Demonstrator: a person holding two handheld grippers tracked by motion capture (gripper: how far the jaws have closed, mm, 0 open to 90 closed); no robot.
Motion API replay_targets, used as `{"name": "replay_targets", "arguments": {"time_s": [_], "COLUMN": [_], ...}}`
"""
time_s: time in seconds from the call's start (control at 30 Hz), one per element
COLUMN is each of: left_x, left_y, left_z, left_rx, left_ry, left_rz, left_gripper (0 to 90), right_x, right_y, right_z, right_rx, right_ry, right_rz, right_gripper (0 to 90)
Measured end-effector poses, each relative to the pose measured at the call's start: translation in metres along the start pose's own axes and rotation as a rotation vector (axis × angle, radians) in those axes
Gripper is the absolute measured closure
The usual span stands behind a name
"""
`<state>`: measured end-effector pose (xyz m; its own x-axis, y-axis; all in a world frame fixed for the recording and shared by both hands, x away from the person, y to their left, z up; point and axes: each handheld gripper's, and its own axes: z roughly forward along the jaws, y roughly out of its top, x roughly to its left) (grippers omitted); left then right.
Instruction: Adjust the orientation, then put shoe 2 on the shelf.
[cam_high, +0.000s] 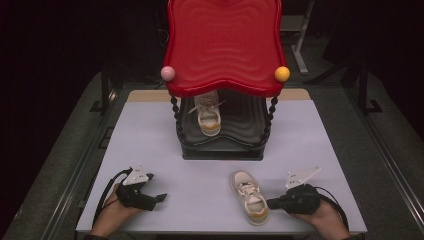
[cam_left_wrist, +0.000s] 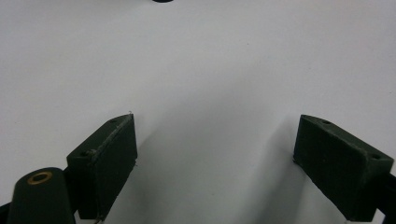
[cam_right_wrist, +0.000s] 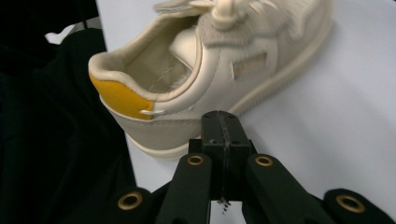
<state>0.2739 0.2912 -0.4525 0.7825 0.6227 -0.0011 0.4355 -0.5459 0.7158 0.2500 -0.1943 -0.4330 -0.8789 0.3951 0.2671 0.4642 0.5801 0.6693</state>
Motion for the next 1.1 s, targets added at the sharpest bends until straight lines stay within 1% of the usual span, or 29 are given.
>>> {"name": "replay_targets", "arguments": {"time_s": [0.07,0.23,0.43,0.5,0.53,0.6,0.63,0.7,0.77,0.87,0.93,1.1], "left_x": [0.000,0.000,0.000,0.000,0.000,0.000,0.000,0.000,0.000,0.000,0.000,0.000], "left_y": [0.000,0.000,0.000,0.000,0.000,0.000,0.000,0.000,0.000,0.000,0.000,0.000], "left_z": [0.000,0.000,0.000,0.000,0.000,0.000,0.000,0.000,0.000,0.000,0.000,0.000], "left_rx": [0.001,0.001,0.001,0.000,0.000,0.001,0.001,0.001,0.002,0.001,0.001,0.000], "left_ry": [-0.001,-0.001,-0.001,0.000,0.000,-0.001,-0.001,-0.001,-0.002,-0.002,-0.002,-0.001], "left_rz": [0.000,-0.001,0.000,0.000,0.000,0.000,0.000,-0.001,0.000,-0.001,0.000,-0.001], "left_gripper": [12.6,12.6,12.6,12.6,12.6,12.6,12.6,12.6,12.6,12.6,12.6,12.6], "right_x": [0.003,0.009,0.013,0.014,0.014,0.013,0.013,0.013,0.015,0.020,0.024,0.036], "right_y": [0.004,0.009,0.014,0.014,0.015,0.015,0.016,0.018,0.021,0.028,0.034,0.047], "right_z": [0.005,0.013,0.019,0.017,0.015,0.009,0.006,-0.001,-0.006,-0.009,-0.008,0.002], "right_rx": [0.004,0.009,0.014,0.010,0.001,-0.022,-0.040,-0.074,-0.103,-0.142,-0.152,-0.135], "right_ry": [0.015,0.045,0.060,0.059,0.062,0.051,0.051,0.059,0.062,0.082,0.097,0.147], "right_rz": [-0.019,-0.039,-0.058,-0.065,-0.063,-0.060,-0.056,-0.039,-0.034,-0.045,-0.063,-0.110], "right_gripper": [89.8,89.8,89.8,89.7,89.7,89.5,88.0,81.3,72.7,65.7,64.1,62.8]}}
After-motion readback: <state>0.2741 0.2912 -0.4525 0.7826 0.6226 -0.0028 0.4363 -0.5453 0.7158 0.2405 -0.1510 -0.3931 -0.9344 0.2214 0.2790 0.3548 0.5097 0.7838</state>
